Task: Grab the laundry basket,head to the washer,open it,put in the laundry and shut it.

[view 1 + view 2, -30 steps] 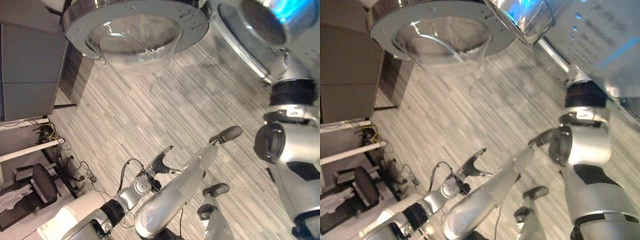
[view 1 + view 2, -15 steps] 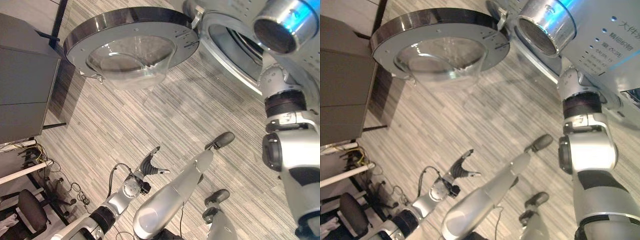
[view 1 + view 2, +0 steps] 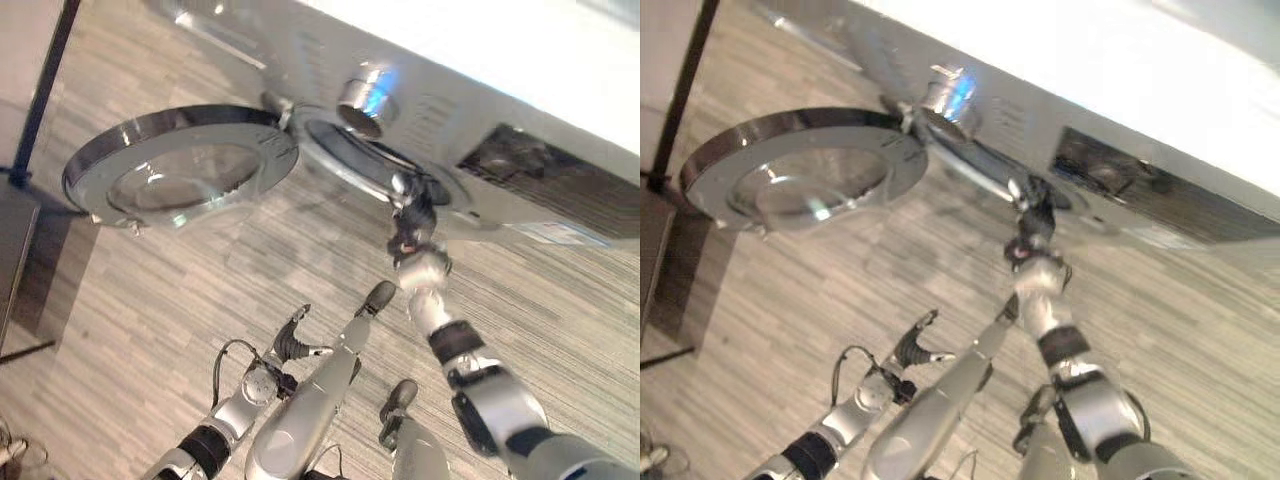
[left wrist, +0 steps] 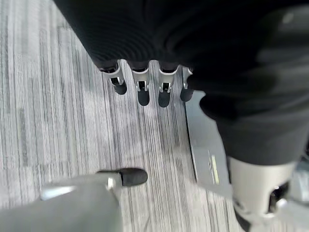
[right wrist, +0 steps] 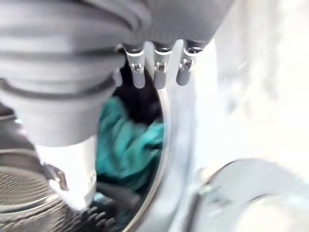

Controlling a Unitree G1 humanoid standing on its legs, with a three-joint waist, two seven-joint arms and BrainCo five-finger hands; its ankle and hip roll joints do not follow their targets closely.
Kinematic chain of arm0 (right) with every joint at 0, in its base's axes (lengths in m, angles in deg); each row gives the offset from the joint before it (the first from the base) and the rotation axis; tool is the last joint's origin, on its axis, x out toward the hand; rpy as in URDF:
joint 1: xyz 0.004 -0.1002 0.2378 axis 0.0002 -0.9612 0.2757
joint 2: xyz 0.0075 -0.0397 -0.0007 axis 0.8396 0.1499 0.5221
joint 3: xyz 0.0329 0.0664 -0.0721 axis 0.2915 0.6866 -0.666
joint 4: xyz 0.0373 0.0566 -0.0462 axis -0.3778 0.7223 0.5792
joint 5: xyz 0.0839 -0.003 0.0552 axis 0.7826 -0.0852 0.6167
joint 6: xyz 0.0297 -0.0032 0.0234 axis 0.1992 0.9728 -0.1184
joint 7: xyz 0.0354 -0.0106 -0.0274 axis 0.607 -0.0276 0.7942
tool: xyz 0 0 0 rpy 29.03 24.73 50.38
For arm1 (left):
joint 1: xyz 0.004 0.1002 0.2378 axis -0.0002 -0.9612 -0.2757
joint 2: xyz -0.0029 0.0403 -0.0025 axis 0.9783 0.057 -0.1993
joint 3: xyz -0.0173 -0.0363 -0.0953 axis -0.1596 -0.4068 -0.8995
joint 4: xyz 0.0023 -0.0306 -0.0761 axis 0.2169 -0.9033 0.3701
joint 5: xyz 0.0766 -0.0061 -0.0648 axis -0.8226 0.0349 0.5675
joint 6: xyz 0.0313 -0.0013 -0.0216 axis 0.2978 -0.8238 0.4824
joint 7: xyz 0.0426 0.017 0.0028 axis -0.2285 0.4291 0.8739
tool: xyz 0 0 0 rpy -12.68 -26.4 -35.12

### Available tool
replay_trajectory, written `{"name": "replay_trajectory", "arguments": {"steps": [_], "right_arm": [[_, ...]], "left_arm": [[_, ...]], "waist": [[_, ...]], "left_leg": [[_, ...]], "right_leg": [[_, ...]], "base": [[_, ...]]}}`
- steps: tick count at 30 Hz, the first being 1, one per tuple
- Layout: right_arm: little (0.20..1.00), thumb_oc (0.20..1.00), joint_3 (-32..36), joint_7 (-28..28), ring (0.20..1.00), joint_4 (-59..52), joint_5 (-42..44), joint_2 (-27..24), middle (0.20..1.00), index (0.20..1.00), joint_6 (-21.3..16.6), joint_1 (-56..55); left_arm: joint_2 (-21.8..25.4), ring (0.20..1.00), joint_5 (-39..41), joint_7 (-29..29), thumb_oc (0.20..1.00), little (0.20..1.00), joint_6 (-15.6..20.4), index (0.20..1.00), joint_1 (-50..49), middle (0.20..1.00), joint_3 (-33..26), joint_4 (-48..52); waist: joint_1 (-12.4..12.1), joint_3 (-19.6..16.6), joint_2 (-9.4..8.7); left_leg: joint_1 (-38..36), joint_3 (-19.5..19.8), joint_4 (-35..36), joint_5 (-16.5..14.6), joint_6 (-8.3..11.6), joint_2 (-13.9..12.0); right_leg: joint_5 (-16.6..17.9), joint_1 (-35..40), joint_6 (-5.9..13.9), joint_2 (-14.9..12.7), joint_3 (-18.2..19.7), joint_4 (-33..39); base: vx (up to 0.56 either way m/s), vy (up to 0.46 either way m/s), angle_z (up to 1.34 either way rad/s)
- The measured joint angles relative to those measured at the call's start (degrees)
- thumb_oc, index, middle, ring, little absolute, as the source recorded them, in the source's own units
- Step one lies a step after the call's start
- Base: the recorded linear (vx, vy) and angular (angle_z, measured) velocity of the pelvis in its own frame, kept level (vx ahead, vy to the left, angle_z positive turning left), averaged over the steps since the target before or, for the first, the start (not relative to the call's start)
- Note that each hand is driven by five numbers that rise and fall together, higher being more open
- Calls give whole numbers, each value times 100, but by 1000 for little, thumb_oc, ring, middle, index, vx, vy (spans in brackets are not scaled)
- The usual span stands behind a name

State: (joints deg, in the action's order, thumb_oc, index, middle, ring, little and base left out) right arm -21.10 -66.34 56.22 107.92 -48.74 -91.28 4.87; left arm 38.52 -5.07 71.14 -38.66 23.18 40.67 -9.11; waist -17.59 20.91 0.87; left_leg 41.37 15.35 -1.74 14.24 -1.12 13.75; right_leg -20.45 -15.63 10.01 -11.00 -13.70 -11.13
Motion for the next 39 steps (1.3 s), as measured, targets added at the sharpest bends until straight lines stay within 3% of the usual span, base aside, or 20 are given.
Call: {"name": "replay_trajectory", "arguments": {"steps": [6, 9, 12, 15, 16, 18, 21, 23, 25, 26, 29, 32, 33, 34, 35, 36, 39], "right_arm": [[1000, 1000, -363, 216, 1000, 676, -346, 63, 1000, 1000, 373, -688], [1000, 1000, -590, 372, 1000, 785, -1060, -132, 1000, 1000, 691, -1453], [1000, 1000, -543, 472, 1000, 918, -1607, -309, 1000, 1000, 896, -1999], [1000, 1000, -133, 685, 1000, 1002, -2236, -581, 1000, 1000, 1019, -2690], [1000, 1000, 321, 694, 1000, 1493, -2506, -702, 1000, 1000, 1049, -2949], [1000, 1000, 391, 705, 1000, 1685, -2759, -947, 1000, 1000, 1145, -3165], [1000, 1000, 390, 796, 1000, 2076, -3050, -1001, 1000, 1000, 1255, -3265], [1000, 1000, 260, 884, 1000, 2217, -3220, -814, 1000, 1000, 1269, -3326], [1000, 1000, 138, 901, 1000, 2320, -3404, -747, 1000, 1000, 1269, -3276], [1000, 1000, 35, 882, 1000, 2487, -3714, -729, 1000, 1000, 1274, -3241], [1000, 1000, 35, 860, 1000, 2571, -3880, -726, 1000, 1000, 1353, -3367], [1000, 1000, 40, 795, 1000, 2676, -3978, -729, 1000, 1000, 1379, -3416], [1000, 1000, 11, 749, 1000, 2709, -4034, -733, 1000, 1000, 1386, -3349], [1000, 1000, 33, 732, 1000, 2714, -4117, -712, 1000, 1000, 1394, -3250], [1000, 1000, 61, 715, 1000, 2660, -4150, -683, 1000, 1000, 1390, -3180], [1000, 1000, 96, 663, 1000, 2520, -4156, -706, 1000, 1000, 1373, -3187], [1000, 1000, 29, 620, 1000, 2479, -4213, -795, 1000, 1000, 1422, -3280]], "left_arm": [[-218, 1000, 50, -28, 1000, 1000, -56, 1000, -2, 1000, 104, -259], [-154, 1000, 51, -144, 1000, 1000, -93, 1000, -21, 1000, 1, -254], [-76, 1000, 46, -235, 1000, 1000, -96, 1000, -188, 1000, -416, -263], [44, 1000, 21, -345, 1000, 1000, -124, 1000, -495, 1000, -980, -538], [101, 1000, -7, -378, 1000, 1000, -143, 1000, -765, 1000, -1275, -944], [203, 1000, -10, -395, 1000, 1000, -163, 1000, -1044, 1000, -1440, -1129], [331, 1000, -12, -442, 1000, 1000, -180, 1000, -1175, 1000, -1616, -1340], [343, 1000, -9, -503, 1000, 1000, -215, 1000, -1289, 1000, -1723, -1468], [292, 1000, -5, -569, 1000, 1000, -219, 1000, -1270, 1000, -1707, -1530], [164, 1000, -7, -656, 1000, 1000, -244, 1000, -1265, 1000, -1661, -1592], [-121, 1000, 0, -694, 1000, 1000, -240, 1000, -1282, 1000, -1513, -1634], [-307, 1000, 55, -738, 1000, 1000, -267, 1000, -1269, 1000, -1435, -1676], [-309, 1000, 76, -744, 1000, 1000, -277, 1000, -1227, 1000, -1445, -1681], [-255, 1000, 104, -781, 1000, 1000, -287, 1000, -1073, 1000, -1439, -1650], [-170, 1000, 102, -815, 1000, 1000, -305, 1000, -1047, 1000, -1465, -1555], [-147, 1000, 102, -834, 1000, 1000, -317, 1000, -1020, 1000, -1477, -1492], [-161, 1000, 89, -853, 1000, 1000, -329, 1000, -1136, 1000, -1483, -1118]], "waist": [[275, -16, -47], [446, -36, -115], [616, -197, -381], [776, -356, -622], [960, -713, -652], [1084, -1099, -558], [1196, -1298, -456], [1232, -1544, -399], [1226, -1557, -396], [1281, -1585, -310], [1280, -1655, -250], [1193, -1607, -240], [1169, -1565, -298], [1162, -1462, -573], [1184, -1410, -721], [1259, -1388, -767], [1317, -1459, -425]], "left_leg": [[-337, -3, 2, -16, 45, -192], [-699, -27, 5, -24, 7, -237], [-896, -224, 0, -198, -25, -382], [-1461, -581, -2, -358, -160, -446], [-1850, -846, 42, -535, -240, -517], [-2160, -986, 195, -582, -315, -688], [-2753, -1171, 470, -610, -372, -943], [-2917, -1315, 616, -580, -336, -1138], [-3003, -1369, 665, -557, -297, -1208], [-3074, -1289, 691, -533, -198, -1257], [-3084, -1147, 627, -482, 83, -1271], [-3020, -851, 183, -609, 375, -1348], [-2832, -869, -130, -555, 698, -1372], [-2455, -1318, -551, -465, 773, -1311], [-2397, -1639, -657, -630, 555, -1420], [-2422, -1751, -675, -699, 469, -1763], [-2758, -1047, -265, -571, 660, -2426]], "right_leg": [[125, 392, -97, 224, 29, 166], [181, 827, -163, 284, 40, 269], [291, 1063, -224, 303, 78, 465], [451, 1477, -145, 185, 228, 447], [587, 1635, -83, 120, 230, 255], [715, 1433, -93, 110, 204, -307], [783, 1359, -94, 123, 180, -821], [788, 1342, -178, 468, 309, -137], [840, 1299, -199, 704, 415, 368], [1221, 1387, -609, 963, 586, 720], [1525, 1867, -803, 1170, 491, 1350], [1502, 2090, -1050, 1314, 184, 1375], [1467, 2059, -1213, 1226, 171, 1331], [1671, 2053, -1330, 944, 28, 1395], [1722, 2065, -1334, 837, 54, 1471], [1738, 2128, -1339, 771, 22, 1554], [1758, 2212, -1344, 1009, 104, 1574]], "base": [[-88, 53, -5], [26, 69, -4], [99, 149, -23], [148, 146, -62], [149, 125, -98], [134, 98, -89], [117, -13, -60], [82, -84, -59], [100, -113, -18], [102, -135, 16], [48, -112, 37], [4, -6, 46], [11, 56, 17], [46, 40, 3], [145, 76, 4], [124, 57, 4], [90, 106, -6]]}}
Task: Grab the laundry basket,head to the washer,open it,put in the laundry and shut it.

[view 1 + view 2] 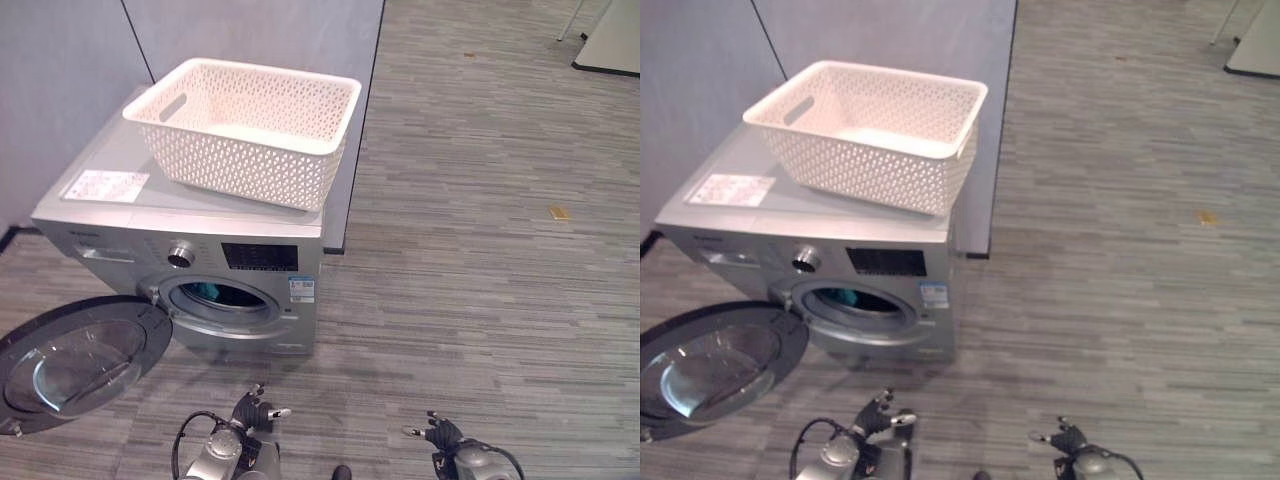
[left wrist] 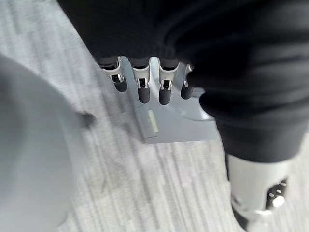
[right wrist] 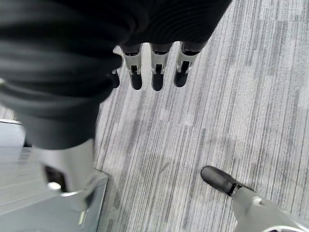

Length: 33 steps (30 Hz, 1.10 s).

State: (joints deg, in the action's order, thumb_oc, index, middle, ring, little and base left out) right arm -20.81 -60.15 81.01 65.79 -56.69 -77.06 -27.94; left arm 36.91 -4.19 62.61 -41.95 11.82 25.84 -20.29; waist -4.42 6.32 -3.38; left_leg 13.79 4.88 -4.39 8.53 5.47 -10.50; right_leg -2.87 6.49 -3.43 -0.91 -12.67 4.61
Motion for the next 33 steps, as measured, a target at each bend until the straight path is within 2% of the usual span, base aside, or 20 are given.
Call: {"name": "replay_trajectory", "arguments": {"steps": [3, 5, 7, 8, 9, 11, 12, 13, 15, 16, 18, 20, 21, 23, 26, 27, 28, 29, 31, 33], "right_arm": [[1000, 1000, -1, 4, 1000, -4, -115, 26, 1000, 1000, 40, -16], [1000, 1000, 52, 7, 1000, -14, -152, 45, 1000, 1000, 35, -47], [1000, 1000, 253, 5, 1000, -96, -154, 1, 1000, 1000, 31, -153], [1000, 1000, 310, 10, 1000, -91, -157, -40, 1000, 1000, 41, -204], [1000, 1000, 382, 13, 1000, 52, -166, -78, 1000, 1000, 60, -304], [1000, 1000, 487, 25, 1000, 216, -185, 4, 1000, 1000, 76, -375], [1000, 1000, 523, 53, 1000, 318, -289, 94, 1000, 1000, 82, -353], [1000, 1000, 522, 72, 1000, 384, -388, 126, 1000, 1000, 89, -347], [1000, 1000, 516, 124, 1000, 393, -523, 146, 1000, 1000, 95, -386], [1000, 1000, 515, 139, 1000, 413, -631, 142, 1000, 1000, 102, -406], [1000, 1000, 497, 155, 1000, 427, -700, 142, 1000, 1000, 116, -431], [1000, 1000, 461, 172, 1000, 438, -842, 96, 1000, 1000, 149, -441], [1000, 1000, 347, 181, 1000, 440, -844, 27, 1000, 1000, 155, -404], [1000, 1000, -19, 265, 1000, 322, -854, -164, 1000, 1000, 158, -245], [1000, 1000, -102, 265, 1000, 94, -830, -316, 1000, 1000, 131, 362], [1000, 1000, -103, 245, 1000, 105, -813, -438, 1000, 1000, 149, 497], [1000, 1000, -213, 257, 1000, -19, -654, -589, 1000, 1000, 73, 644], [1000, 1000, -280, 245, 1000, -49, -582, -576, 1000, 1000, 24, 829], [1000, 1000, -281, 226, 1000, -86, -445, -614, 1000, 1000, -46, 958], [1000, 1000, -503, 227, 1000, -207, -225, -613, 1000, 1000, -82, 922]], "left_arm": [[3, 1000, 5, 9, 1000, 1000, -13, 1000, 15, 1000, -68, 26], [4, 1000, 7, 9, 1000, 1000, -50, 1000, -39, 1000, -217, 96], [23, 1000, 6, 17, 1000, 1000, -87, 1000, -77, 1000, -310, 418], [24, 1000, 14, 17, 1000, 1000, -113, 1000, -192, 1000, -472, 769], [102, 1000, 31, 34, 1000, 1000, -142, 1000, -386, 1000, -727, 1351], [302, 1000, 144, 60, 1000, 1000, -134, 1000, -570, 1000, -893, 1956], [580, 1000, 165, 63, 1000, 1000, -154, 1000, -702, 1000, -1113, 2325], [715, 1000, 172, 68, 1000, 1000, -155, 1000, -844, 1000, -1246, 2552], [892, 1000, 172, 83, 1000, 1000, -147, 1000, -1079, 1000, -1578, 2906], [1018, 1000, 171, 116, 1000, 1000, -150, 1000, -1150, 1000, -1792, 2967], [1196, 1000, 125, 152, 1000, 1000, -167, 1000, -1282, 1000, -1979, 3078], [1809, 1000, 49, 175, 1000, 1000, -154, 1000, -1199, 1000, -2233, 3390], [2476, 1000, -129, 209, 1000, 1000, -134, 1000, -666, 1000, -2274, 3037], [3225, 1000, -384, 530, 1000, 1000, -181, 1000, 1224, 1000, -2326, 1211], [4308, 1000, -532, 1001, 1000, 1000, -223, 1000, 2985, 1000, -1923, -373], [4506, 1000, -531, 1094, 1000, 1000, -225, 1000, 3555, 1000, -1758, -732], [4693, 1000, -514, 1123, 1000, 1000, -120, 1000, 4527, 1000, -779, -1828], [4920, 1000, -498, 1073, 1000, 1000, -172, 1000, 5147, 1000, -244, -2492], [4995, 1000, -484, 1068, 1000, 1000, -145, 1000, 5667, 1000, -129, -2719], [5162, 1000, -495, 1225, 1000, 1000, -38, 1000, 6443, 1000, 529, -3206]], "waist": [[33, 56, 124], [33, 70, 199], [76, 88, 306], [71, 122, 407], [70, 147, 560], [-5, 105, 535], [-117, 106, 546], [-156, 82, 516], [-178, 1, 579], [-303, -71, 690], [-385, -172, 846], [-429, -248, 927], [-431, -278, 944], [-307, -251, 942], [-76, 139, 917], [47, 347, 870], [154, 530, 883], [235, 723, 773], [331, 1014, 727], [325, 1413, 548]], "left_leg": [[-487, 95, 346, 135, 195, -320], [-885, 63, 760, 137, 204, -302], [-1043, -212, 905, 172, 239, -238], [-1216, -206, 999, 196, 228, -166], [-1397, -197, 1003, -179, 261, -67], [-1423, -194, 976, -312, 264, 132], [-1437, -203, 977, -349, 151, 348], [-1466, -204, 978, -364, 94, 445], [-1464, -194, 978, -404, 13, 585], [-1457, -190, 980, -414, -44, 676], [-1455, -174, 1005, -408, -65, 716], [-1383, -93, 1004, -387, -34, 640], [-1195, -47, 978, -336, 15, 544], [-759, 92, 971, -122, 100, 375], [-92, 103, 787, 68, 219, 150], [-2, 40, 750, 84, 236, 87], [191, 64, 687, 173, 272, 56], [317, 48, 646, 189, 300, 30], [543, 65, 751, 231, 392, -80], [868, 76, 727, 230, 428, -106]], "right_leg": [[8, 36, 12, 13, 109, -21], [9, 112, 88, 1, 183, -17], [-2, 215, 199, -17, 106, 29], [-21, 296, 295, -17, 113, 30], [-76, 474, 502, -69, 94, 31], [-101, 485, 706, -240, 117, 31], [-102, 495, 834, -482, 135, 33], [-109, 529, 916, -547, 129, 36], [-123, 533, 1002, -692, 119, 65], [-120, 541, 1060, -771, 115, 83], [-124, 543, 1097, -809, 100, 87], [-136, 502, 1074, -708, 64, 87], [-115, 337, 1026, -627, 27, 71], [-20, -66, 925, -427, -52, 14], [-62, -910, 896, -227, 95, -480], [6, -1103, 861, -169, 176, -529], [-137, -1475, 885, -165, 232, -982], [-270, -1756, 844, -159, 297, -1267], [-226, -2081, 788, -81, 335, -1385], [-311, -2628, 719, -86, 390, -1777]], "base": [[120, 148, -14], [138, 198, -19], [122, 141, 8], [105, 120, 17], [92, 104, 15], [90, 98, 12], [65, 77, 6], [49, 70, 7], [27, 38, 9], [46, 45, 8], [42, 43, 8], [-60, 12, 13], [-163, -15, 20], [-316, -33, 15], [-241, -8, -22], [-237, 9, -33], [-107, -4, -40], [-94, 13, -30], [-88, 19, -21], [-74, 27, -15]]}}
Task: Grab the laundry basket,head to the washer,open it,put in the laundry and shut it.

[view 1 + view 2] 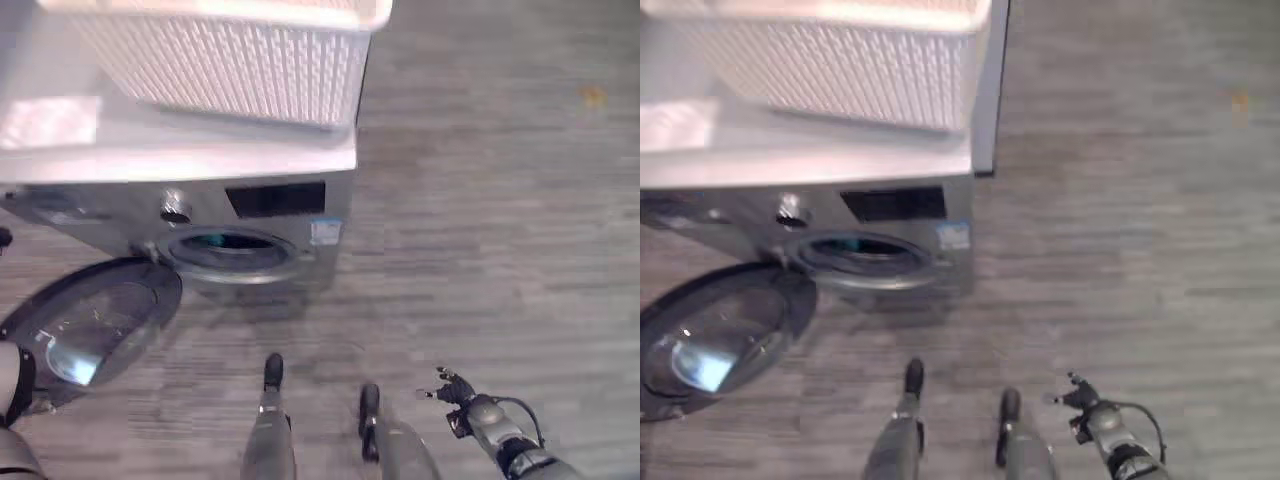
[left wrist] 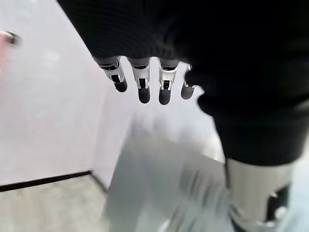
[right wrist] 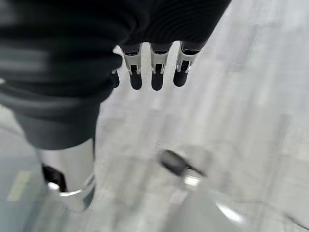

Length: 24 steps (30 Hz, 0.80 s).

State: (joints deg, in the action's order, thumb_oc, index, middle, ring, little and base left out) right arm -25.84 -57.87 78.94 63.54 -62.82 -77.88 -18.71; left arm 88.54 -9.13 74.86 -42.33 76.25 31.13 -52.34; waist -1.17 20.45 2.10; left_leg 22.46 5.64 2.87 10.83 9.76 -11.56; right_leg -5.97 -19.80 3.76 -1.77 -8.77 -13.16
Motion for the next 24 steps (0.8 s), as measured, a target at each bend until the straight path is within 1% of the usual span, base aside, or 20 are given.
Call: {"name": "replay_trajectory", "arguments": {"steps": [1, 2, 3, 4, 6, 8, 9, 11, 12, 13, 15, 16, 17, 18, 19, 23, 24], "right_arm": [[1000, 1000, -25, 10, 1000, -106, 133, 0, 1000, 1000, 2, -22], [1000, 1000, -47, 2, 1000, -120, 165, 11, 1000, 1000, 3, -58], [1000, 1000, -127, 5, 1000, -154, 224, 41, 1000, 1000, 2, -54], [1000, 1000, -164, 4, 1000, -225, 299, 90, 1000, 1000, -10, -66], [1000, 1000, -331, -28, 1000, -410, 307, 111, 1000, 1000, -77, -13], [1000, 1000, -598, -72, 1000, -697, 373, 177, 1000, 1000, -119, 122], [1000, 1000, -627, -67, 1000, -814, 398, 186, 1000, 1000, -155, 124], [1000, 1000, -654, -73, 1000, -1041, 414, 257, 1000, 1000, -169, 158], [1000, 1000, -716, -72, 1000, -1157, 424, 303, 1000, 1000, -158, 158], [1000, 1000, -851, -58, 1000, -1426, 482, 328, 1000, 1000, -162, 144], [1000, 1000, -894, -40, 1000, -1513, 510, 413, 1000, 1000, -172, 164], [1000, 1000, -900, -32, 1000, -1605, 509, 460, 1000, 1000, -170, 188], [1000, 1000, -901, -30, 1000, -1662, 508, 479, 1000, 1000, -170, 202], [1000, 1000, -904, -24, 1000, -1688, 503, 486, 1000, 1000, -176, 214], [1000, 1000, -981, 9, 1000, -1737, 491, 493, 1000, 1000, -234, 243], [1000, 1000, -923, 20, 1000, -1656, 471, 493, 1000, 1000, -279, 244], [1000, 1000, -868, 16, 1000, -1512, 476, 493, 1000, 1000, -273, 243]], "left_arm": [[306, 1000, -9, -36, 1000, 1000, 103, 1000, 143, 1000, 30, -4], [321, 1000, -15, -32, 1000, 1000, 142, 1000, 150, 1000, 10, -24], [388, 1000, -24, -32, 1000, 1000, 190, 1000, 179, 1000, 74, -99], [455, 1000, -41, -37, 1000, 1000, 216, 1000, 130, 1000, 91, -139], [559, 1000, -37, -18, 1000, 1000, 317, 1000, 269, 1000, -75, -181], [838, 1000, -41, -11, 1000, 1000, 282, 1000, 280, 1000, -201, -221], [883, 1000, -26, 18, 1000, 1000, 185, 1000, 185, 1000, -353, -337], [1112, 1000, 1, 35, 1000, 1000, 46, 1000, -262, 1000, -866, -539], [1181, 1000, 9, 2, 1000, 1000, -13, 1000, -728, 1000, -1186, -697], [1178, 1000, 15, -85, 1000, 1000, -147, 1000, -1385, 1000, -1693, -1014], [1171, 1000, 57, -114, 1000, 1000, -252, 1000, -1708, 1000, -1946, -1148], [1160, 1000, 186, -114, 1000, 1000, -233, 1000, -1996, 1000, -2294, -1165], [1124, 1000, 230, -114, 1000, 1000, -237, 1000, -2099, 1000, -2497, -1207], [1108, 1000, 241, -109, 1000, 1000, -249, 1000, -2223, 1000, -2611, -1254], [1108, 1000, 250, -93, 1000, 1000, -254, 1000, -2631, 1000, -2890, -1263], [1087, 1000, 397, -40, 1000, 1000, -294, 1000, -3204, 1000, -3065, -1246], [1012, 1000, 406, -42, 1000, 1000, -317, 1000, -3277, 1000, -3239, -1285]], "waist": [[-78, 205, -23], [-96, 269, -31], [-98, 280, -50], [-72, 310, -119], [-91, 302, -106], [-35, 345, -221], [-5, 353, -279], [34, 349, -407], [26, 324, -508], [46, 311, -607], [-8, 291, -712], [-70, 253, -774], [-139, 244, -801], [-150, 239, -809], [-167, 219, -840], [-262, 201, -863], [-269, 197, -870]], "left_leg": [[180, 8, 9, 16, -18, -4], [180, -2, 21, 66, -61, -2], [189, -13, 11, 69, -75, 3], [224, -20, 9, 47, -62, 2], [387, -20, -50, 56, -87, 1], [456, -23, -75, 49, -104, -13], [478, -30, -65, 53, -110, -7], [490, -99, -56, 53, -114, 16], [470, -183, -56, 52, -122, 29], [456, -196, -45, 39, -147, 55], [451, -181, -32, 37, -151, 53], [429, -193, -15, 17, -179, 54], [353, -215, 42, 16, -182, 53], [305, -209, 50, 12, -187, 59], [156, -233, 110, 4, -193, 78], [105, -262, 141, -5, -199, 115], [130, -276, 141, -4, -200, 126]], "right_leg": [[59, -264, 11, 22, 51, -126], [78, -283, -8, 17, 61, -148], [62, -316, -5, 1, 63, -185], [37, -362, -3, 2, 62, -189], [29, -524, -9, 1, 69, -219], [56, -575, -4, 15, 75, -207], [89, -585, -18, 11, 79, -178], [144, -596, -7, -12, 135, -100], [197, -587, 6, -20, 218, -6], [269, -475, 29, -34, 231, 201], [293, -392, 33, -41, 206, 347], [298, -359, 36, -45, 209, 400], [318, -278, 43, -44, 213, 474], [322, -195, 49, -51, 204, 528], [350, -16, 69, -64, 206, 673], [453, 108, 98, -65, 216, 880], [528, 123, 100, -70, 221, 981]], "base": [[-53, 23, -19], [-69, 38, -19], [-25, 37, -6], [-21, 44, -2], [28, 30, -2], [35, 30, -4], [50, 28, -3], [54, 32, -11], [47, 38, -15], [52, 46, -9], [55, 37, 8], [55, 18, 5], [53, 18, 2], [46, 10, 2], [32, 12, 3], [3, 4, -1], [10, 9, -3]]}}
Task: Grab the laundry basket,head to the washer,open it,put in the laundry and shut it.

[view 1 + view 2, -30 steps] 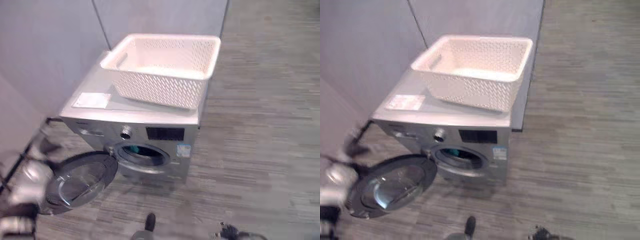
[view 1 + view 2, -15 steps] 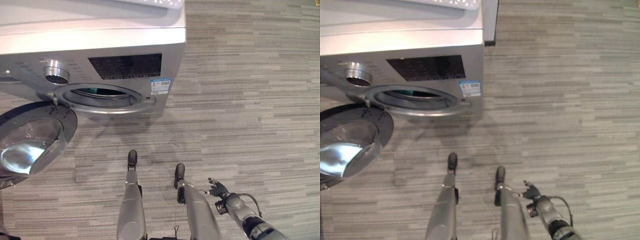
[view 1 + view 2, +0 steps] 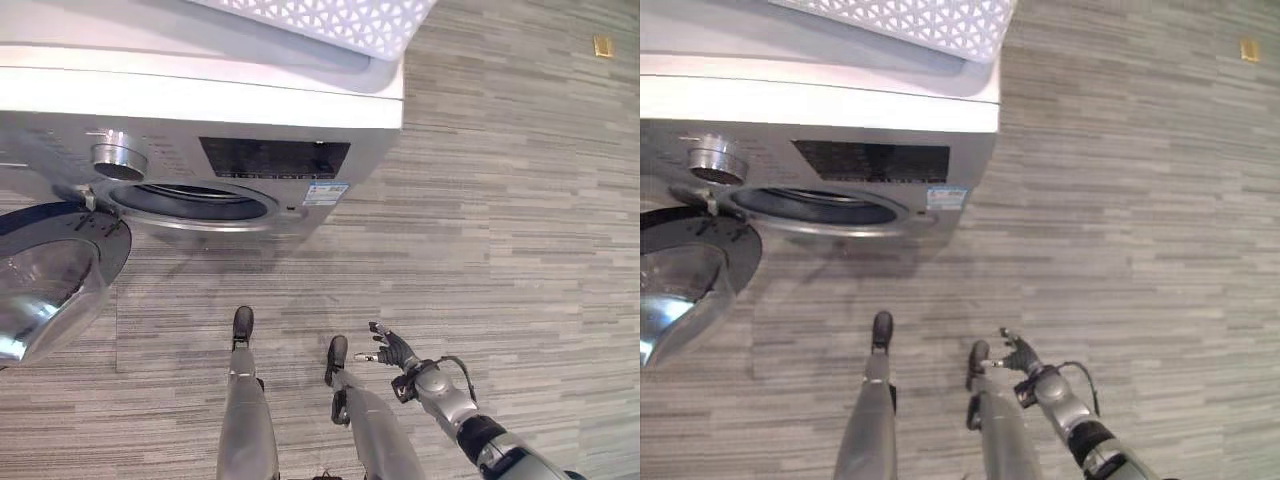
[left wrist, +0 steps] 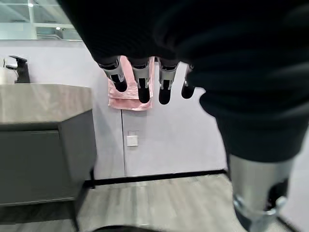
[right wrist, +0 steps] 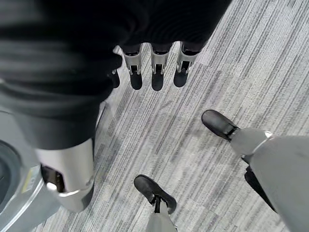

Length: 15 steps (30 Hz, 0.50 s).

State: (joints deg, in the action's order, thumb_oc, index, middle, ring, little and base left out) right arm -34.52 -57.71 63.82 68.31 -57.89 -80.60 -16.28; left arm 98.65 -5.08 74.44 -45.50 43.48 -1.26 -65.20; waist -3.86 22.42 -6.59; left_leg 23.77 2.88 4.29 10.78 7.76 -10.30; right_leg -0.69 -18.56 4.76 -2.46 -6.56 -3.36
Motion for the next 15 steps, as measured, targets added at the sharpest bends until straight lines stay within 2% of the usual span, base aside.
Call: {"name": "replay_trajectory", "arguments": {"steps": [5, 9, 13, 15], "right_arm": [[1000, 1000, 223, -50, 1000, 105, 35, -30, 1000, 1000, 38, -137], [1000, 1000, 386, -137, 1000, 153, 40, -91, 1000, 1000, 39, -185], [1000, 1000, 372, -165, 1000, 154, 40, -96, 1000, 1000, 42, -171], [1000, 1000, 349, -191, 1000, -91, 42, -142, 1000, 1000, 44, -181]], "left_arm": [[-14, 1000, 137, -4, 1000, 1000, -27, 1000, 42, 1000, -30, 61], [-89, 1000, 523, -65, 1000, 1000, 2, 1000, 477, 1000, 35, 199], [-93, 1000, 733, -258, 1000, 1000, 104, 1000, 956, 1000, 402, 248], [-99, 1000, 713, -316, 1000, 1000, 89, 1000, 1317, 1000, 861, 230]], "waist": [[9, -56, -89], [-7, -65, -103], [0, -63, -101], [28, -62, -110]], "left_leg": [[108, 29, 1, 4, 10, -7], [273, 124, -1, 41, 33, 2], [371, 248, 1, 58, 41, 40], [404, 284, 4, 56, 42, 49]], "right_leg": [[188, 68, 2, 34, -16, 319], [334, 74, 2, 54, -99, 577], [415, 147, 8, 52, -214, 800], [417, 153, 11, 50, -265, 824]], "base": [[1, -1, 1], [0, -7, 10], [-2, 11, 15], [-8, 9, 11]]}}
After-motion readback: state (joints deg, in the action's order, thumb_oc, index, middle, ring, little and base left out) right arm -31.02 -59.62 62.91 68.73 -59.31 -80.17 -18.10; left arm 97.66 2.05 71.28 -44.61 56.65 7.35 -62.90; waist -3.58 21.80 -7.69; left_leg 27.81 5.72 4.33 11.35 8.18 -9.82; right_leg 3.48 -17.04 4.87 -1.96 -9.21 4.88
